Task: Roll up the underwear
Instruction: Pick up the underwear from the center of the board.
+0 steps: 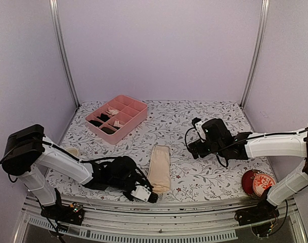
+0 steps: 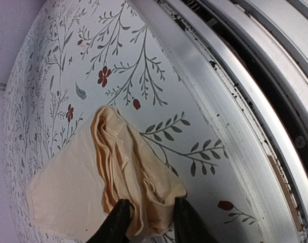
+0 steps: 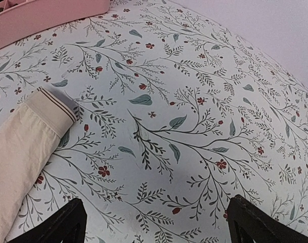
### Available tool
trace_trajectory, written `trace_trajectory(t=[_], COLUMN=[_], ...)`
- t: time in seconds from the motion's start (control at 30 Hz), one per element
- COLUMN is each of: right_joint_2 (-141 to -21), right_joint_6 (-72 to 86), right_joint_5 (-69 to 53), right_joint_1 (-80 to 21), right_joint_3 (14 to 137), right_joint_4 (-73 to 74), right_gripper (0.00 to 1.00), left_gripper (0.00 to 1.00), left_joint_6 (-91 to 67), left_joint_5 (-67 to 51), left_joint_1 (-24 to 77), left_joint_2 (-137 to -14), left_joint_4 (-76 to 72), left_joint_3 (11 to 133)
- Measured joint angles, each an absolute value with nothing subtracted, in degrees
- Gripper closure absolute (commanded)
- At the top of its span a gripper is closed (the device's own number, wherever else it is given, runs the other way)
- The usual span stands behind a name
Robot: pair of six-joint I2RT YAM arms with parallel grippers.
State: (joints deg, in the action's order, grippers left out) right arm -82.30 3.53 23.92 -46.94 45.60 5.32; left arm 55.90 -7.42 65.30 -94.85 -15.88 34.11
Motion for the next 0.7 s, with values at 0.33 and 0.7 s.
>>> trace_trajectory(t=[0.33,0.7], right_joint_2=[-82.37,-82.24], right_joint_6=[1.87,-12.14], right_joint_5=[25.02,24.6], right_joint_1=[-48.25,-60.36], right_joint_3=[45.56,38.76], right_joint_4=[4.23,-7.9], right_gripper=[0.01,0.01], left_gripper=[1.0,1.0], left_joint_6=[55.33,52.25], left_joint_5=[-7.77,-15.62], left_joint_1=[65.36,61.93], left_joint_2=[-94.5,-93.12], left_joint_4=[-15.09,-6.31], left_joint_3=[33.15,36.14])
